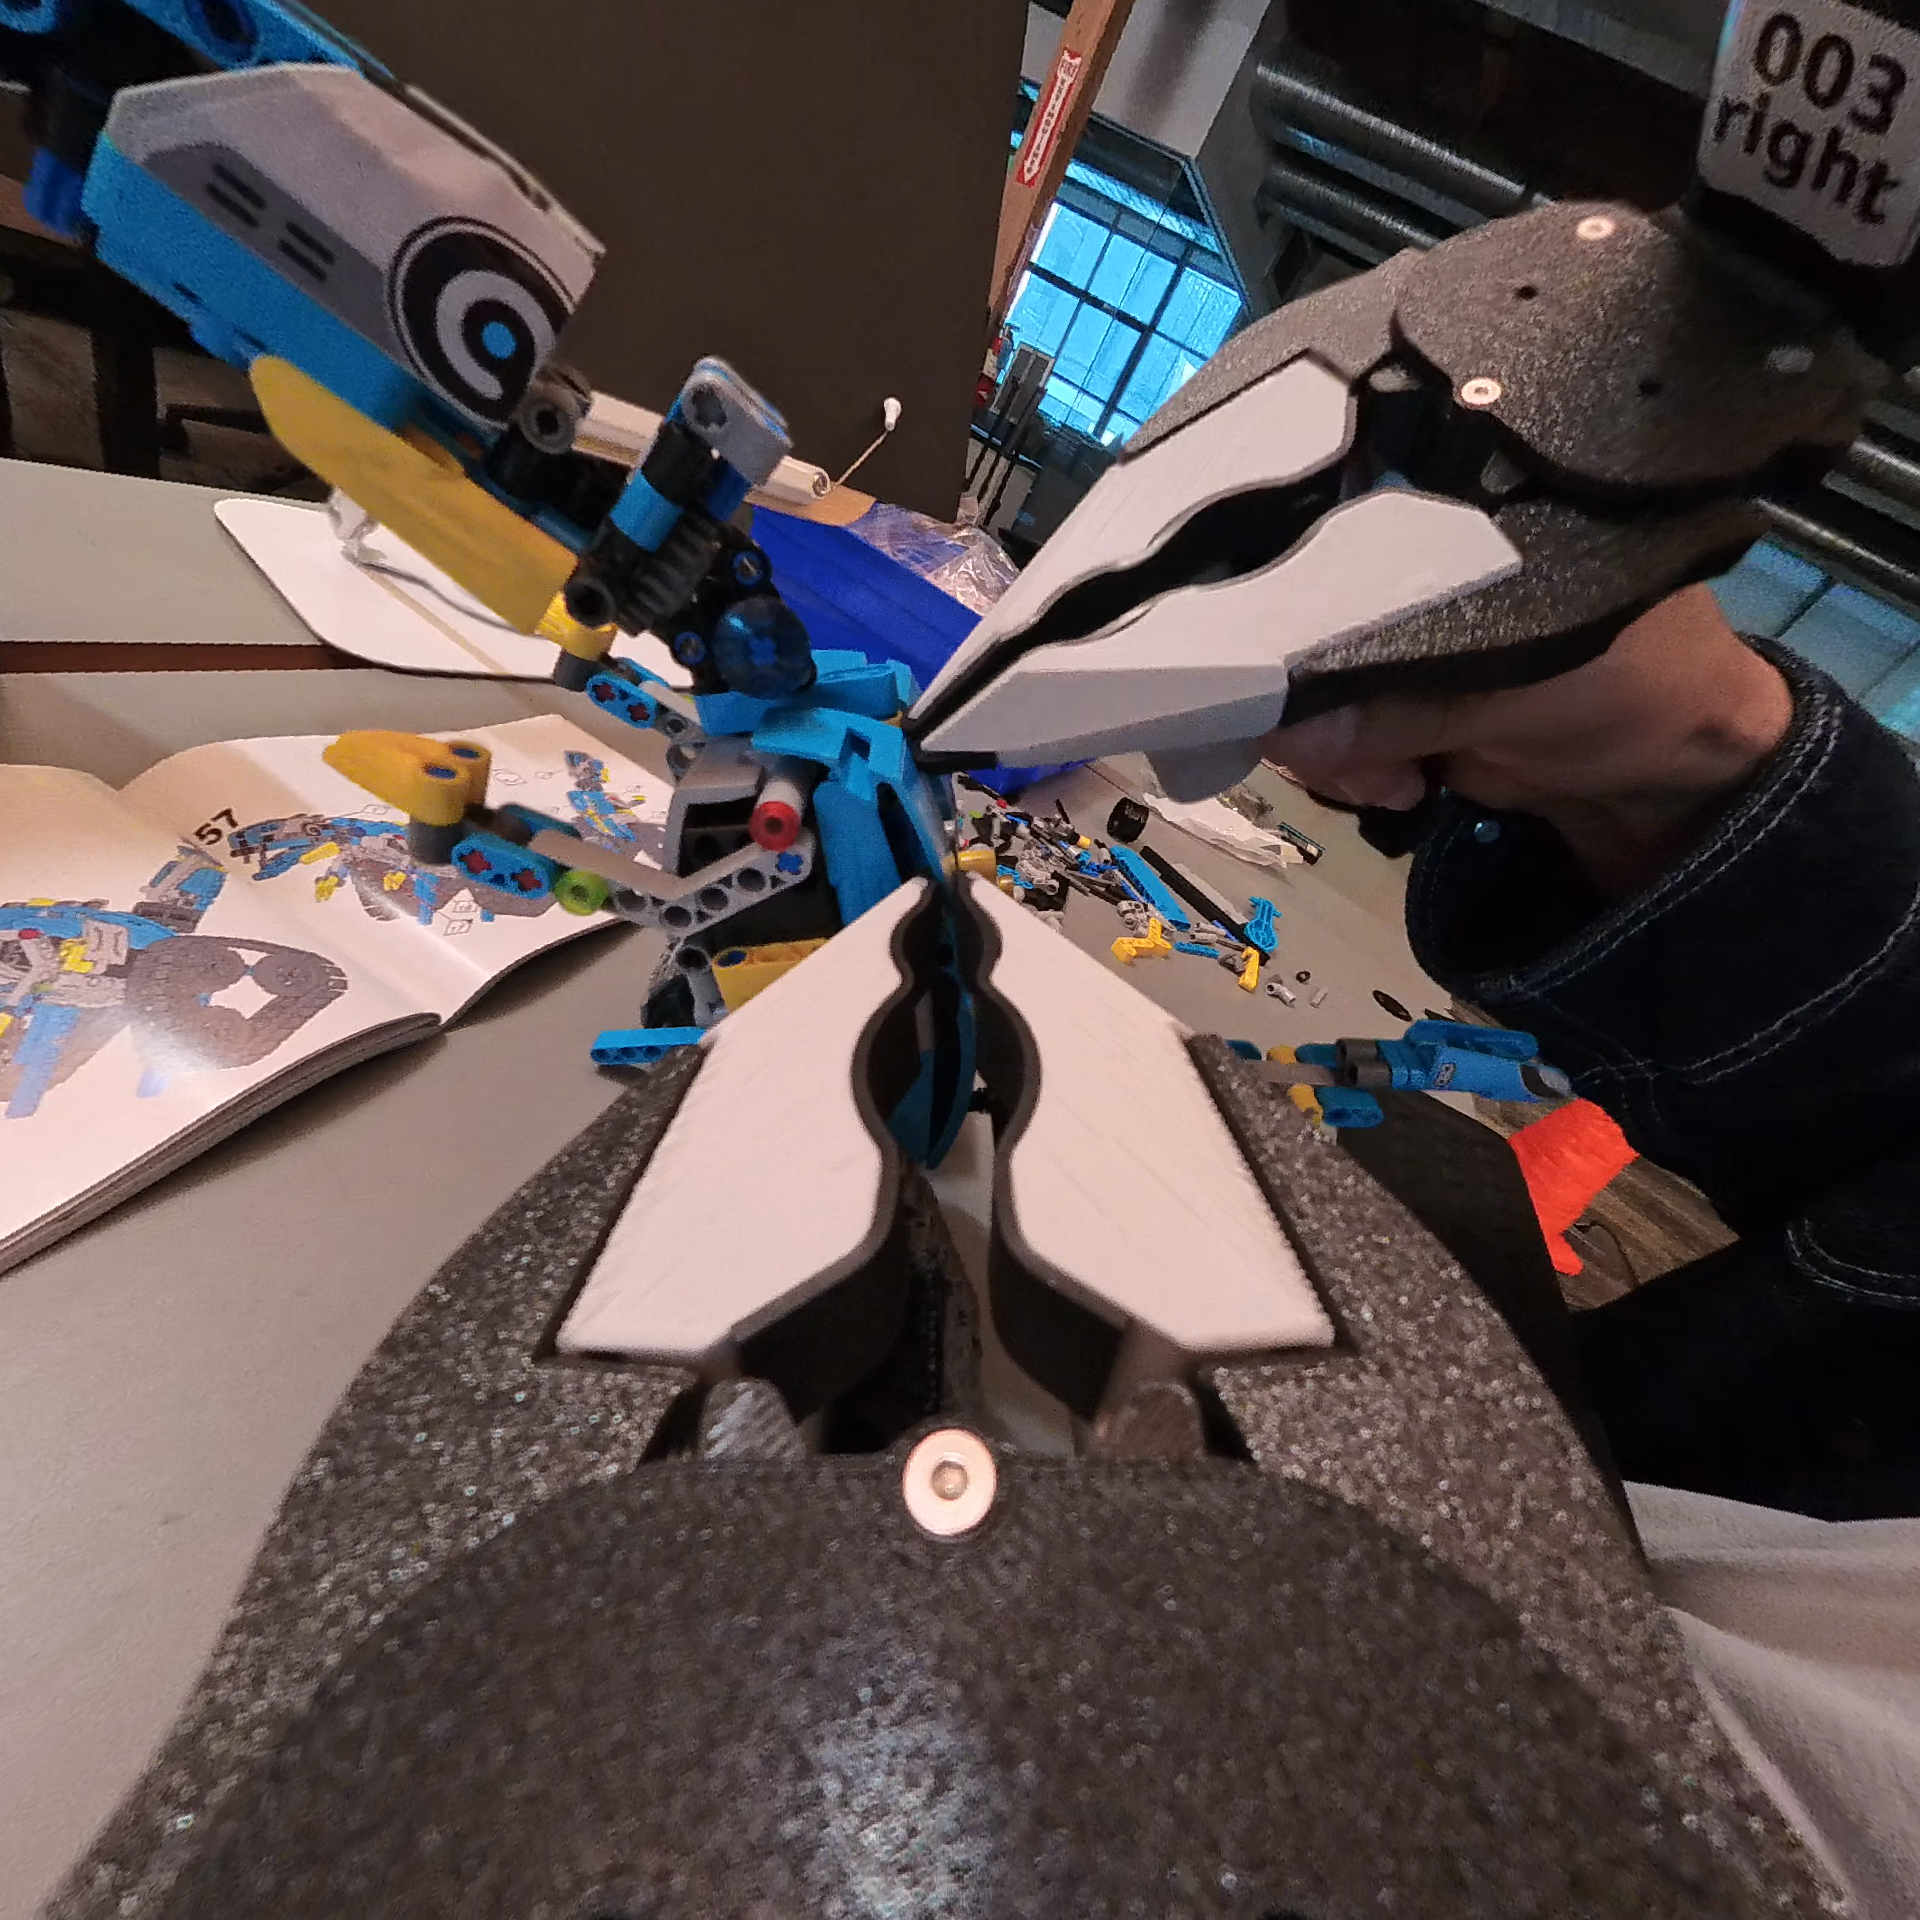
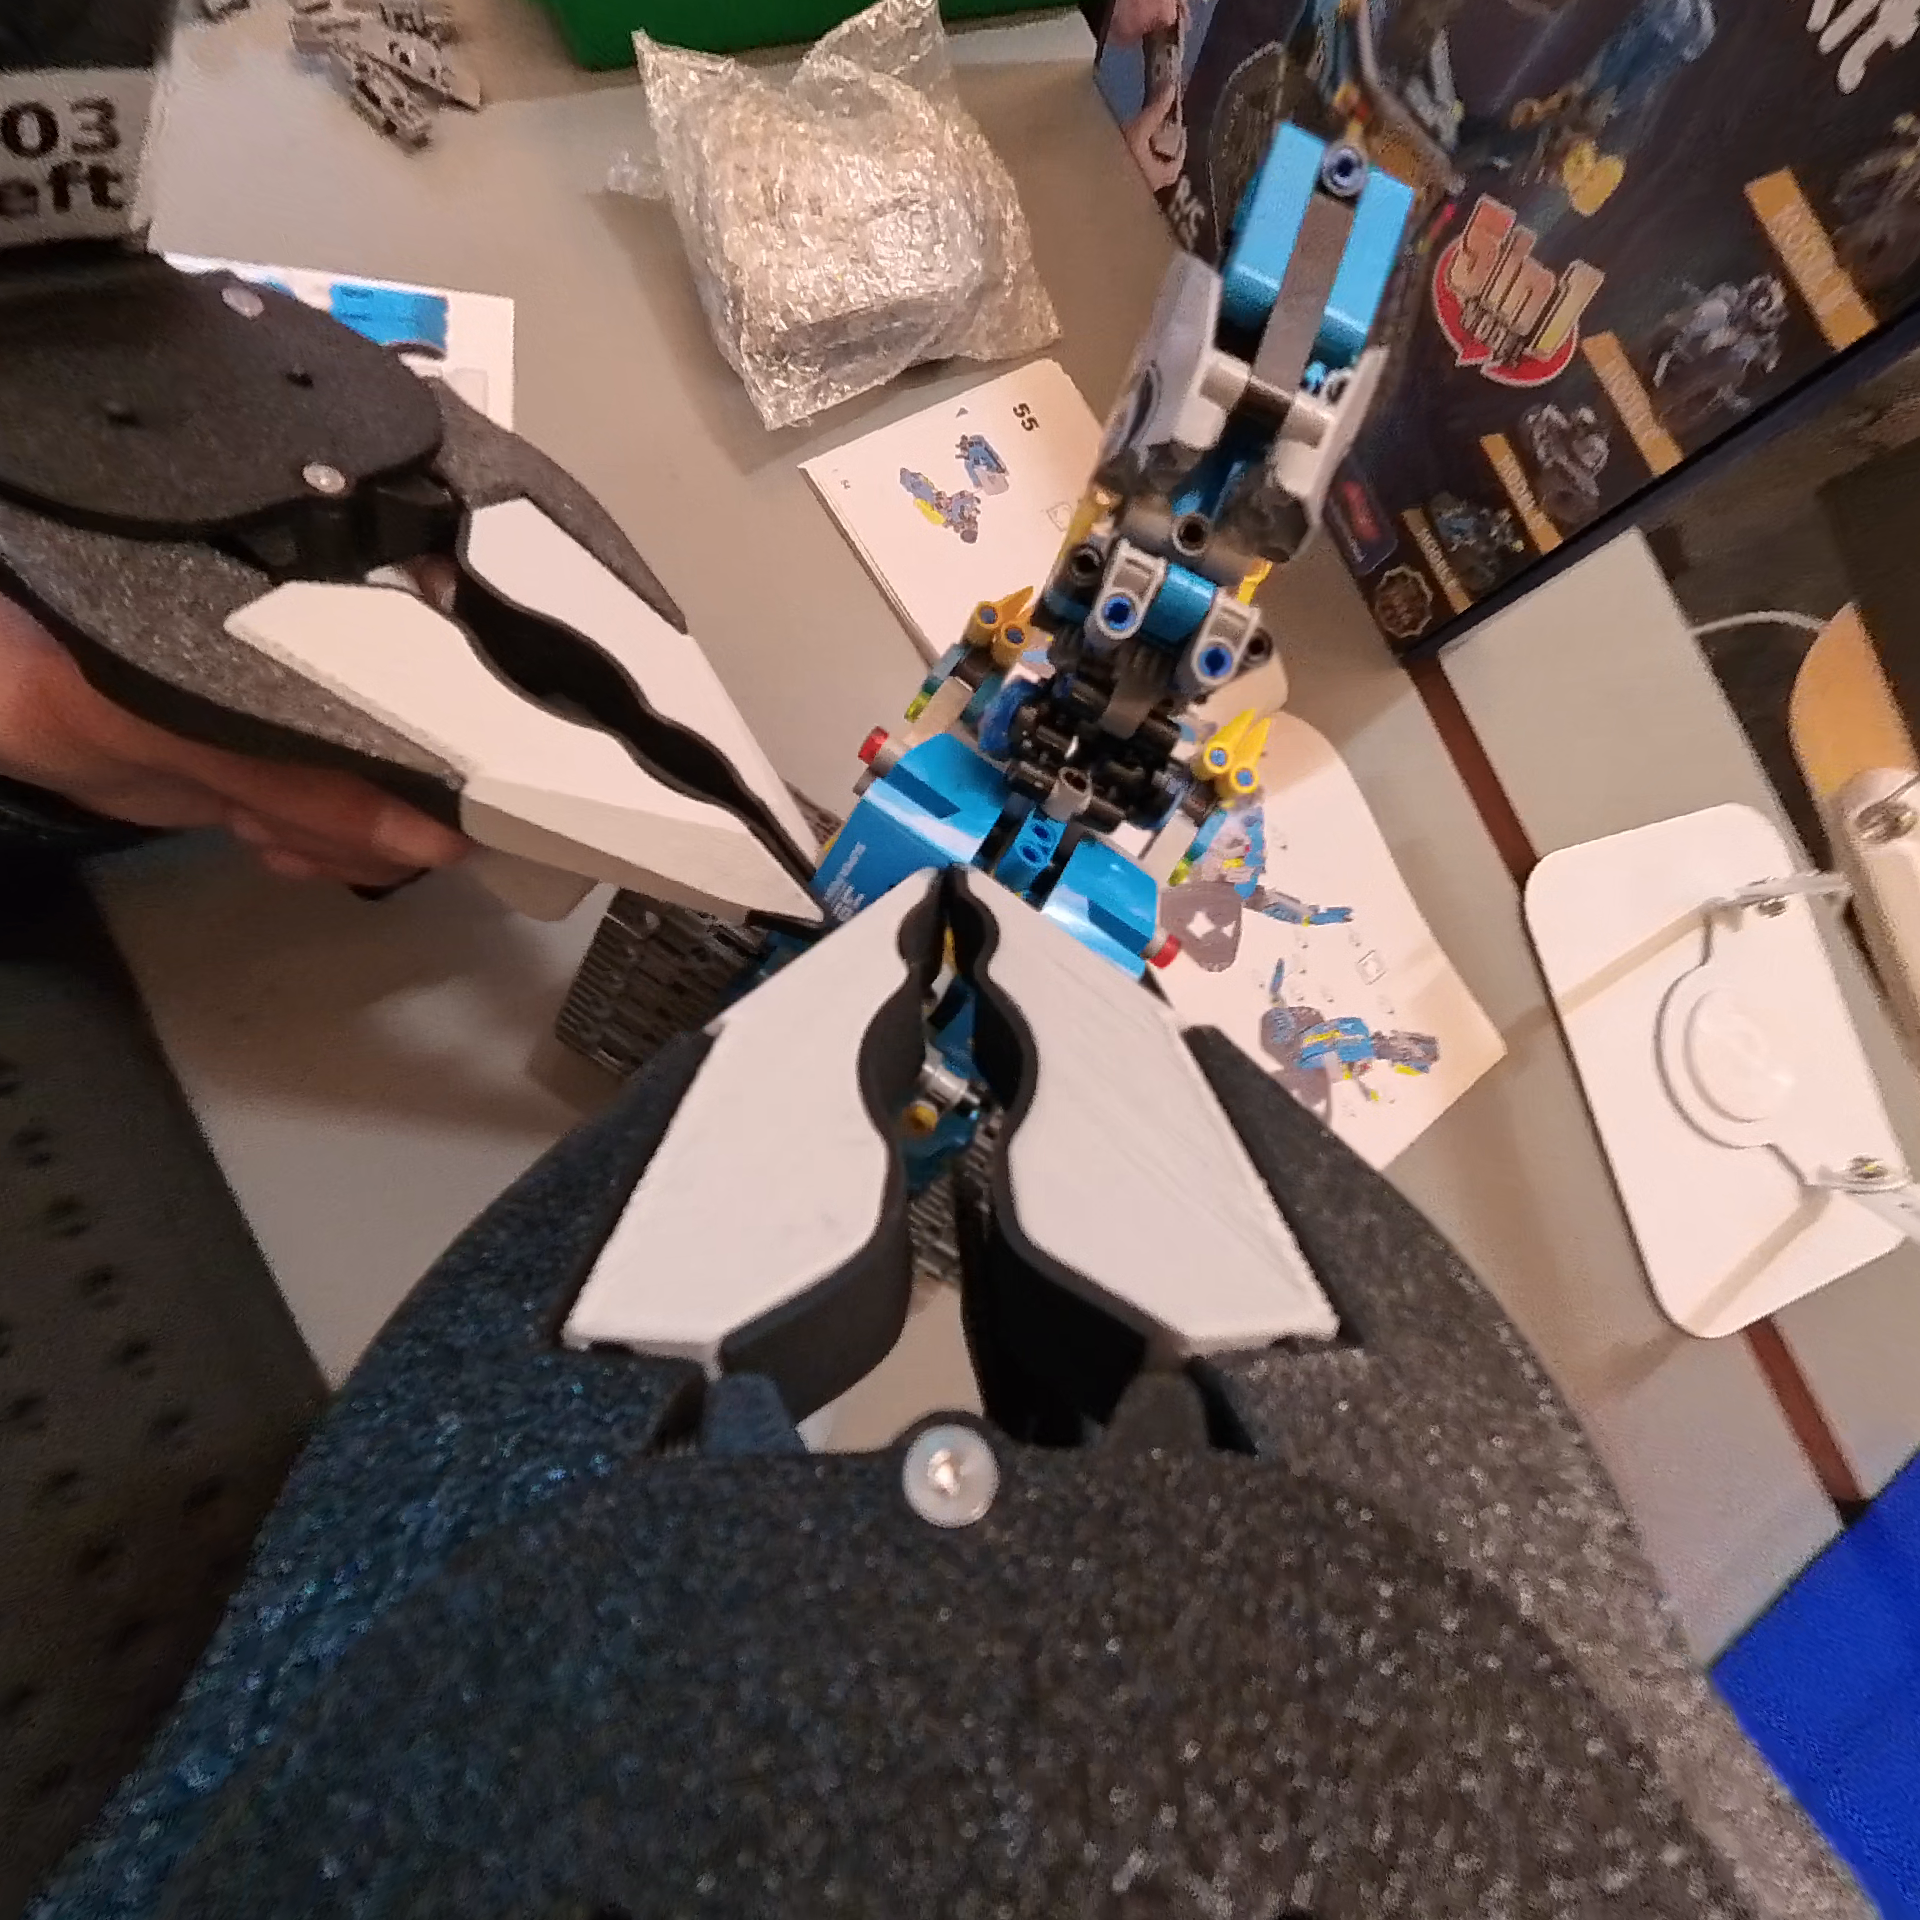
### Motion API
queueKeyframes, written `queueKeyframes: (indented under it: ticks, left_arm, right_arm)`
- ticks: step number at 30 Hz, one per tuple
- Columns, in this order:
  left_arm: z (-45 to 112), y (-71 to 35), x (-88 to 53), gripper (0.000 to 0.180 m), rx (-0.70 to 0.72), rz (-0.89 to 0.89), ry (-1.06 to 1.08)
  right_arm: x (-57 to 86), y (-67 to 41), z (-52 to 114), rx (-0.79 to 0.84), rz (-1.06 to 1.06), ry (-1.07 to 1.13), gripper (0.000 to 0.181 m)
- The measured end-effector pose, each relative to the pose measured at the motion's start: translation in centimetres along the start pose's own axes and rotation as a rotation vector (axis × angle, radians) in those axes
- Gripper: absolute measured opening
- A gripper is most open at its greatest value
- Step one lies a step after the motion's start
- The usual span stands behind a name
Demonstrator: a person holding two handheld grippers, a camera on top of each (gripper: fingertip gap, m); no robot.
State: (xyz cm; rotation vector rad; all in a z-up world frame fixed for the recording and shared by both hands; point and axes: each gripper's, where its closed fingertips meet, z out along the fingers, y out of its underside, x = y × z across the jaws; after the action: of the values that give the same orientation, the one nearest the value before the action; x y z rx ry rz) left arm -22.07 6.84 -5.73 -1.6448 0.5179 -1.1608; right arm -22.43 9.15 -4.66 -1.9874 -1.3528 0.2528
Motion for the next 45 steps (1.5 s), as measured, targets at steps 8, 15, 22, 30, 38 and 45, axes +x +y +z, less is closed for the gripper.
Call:
queueKeyframes:
  ticks: [8, 15, 22, 30, 38, 45]
  left_arm:
    - [0.0, 0.2, 0.4, 0.000, -0.003, 0.003, 0.010]
    - [-0.1, 0.4, 0.7, 0.000, -0.014, 0.027, 0.021]
    - [-0.1, 0.4, 0.6, 0.000, -0.013, 0.034, 0.018]
    - [-0.1, 0.4, 0.6, 0.000, -0.011, 0.025, 0.024]
    - [0.0, 0.4, 0.6, 0.000, -0.007, 0.019, 0.028]
    - [0.0, 0.4, 0.7, 0.000, -0.005, 0.006, 0.033]
  right_arm:
    - [-0.2, 0.3, -0.2, -0.012, 0.118, 0.025, 0.001]
    - [-0.5, 0.4, -0.3, -0.104, 0.024, 0.013, 0.000]
    - [-0.5, 0.4, -0.3, -0.147, -0.041, 0.005, 0.000]
    - [-0.6, 0.7, -0.4, -0.146, -0.067, -0.016, 0.000]
    - [-0.4, 0.3, -0.9, -0.069, -0.012, 0.023, 0.000]
    - [-0.6, 0.4, -1.0, 0.080, 0.062, 0.053, 0.011]
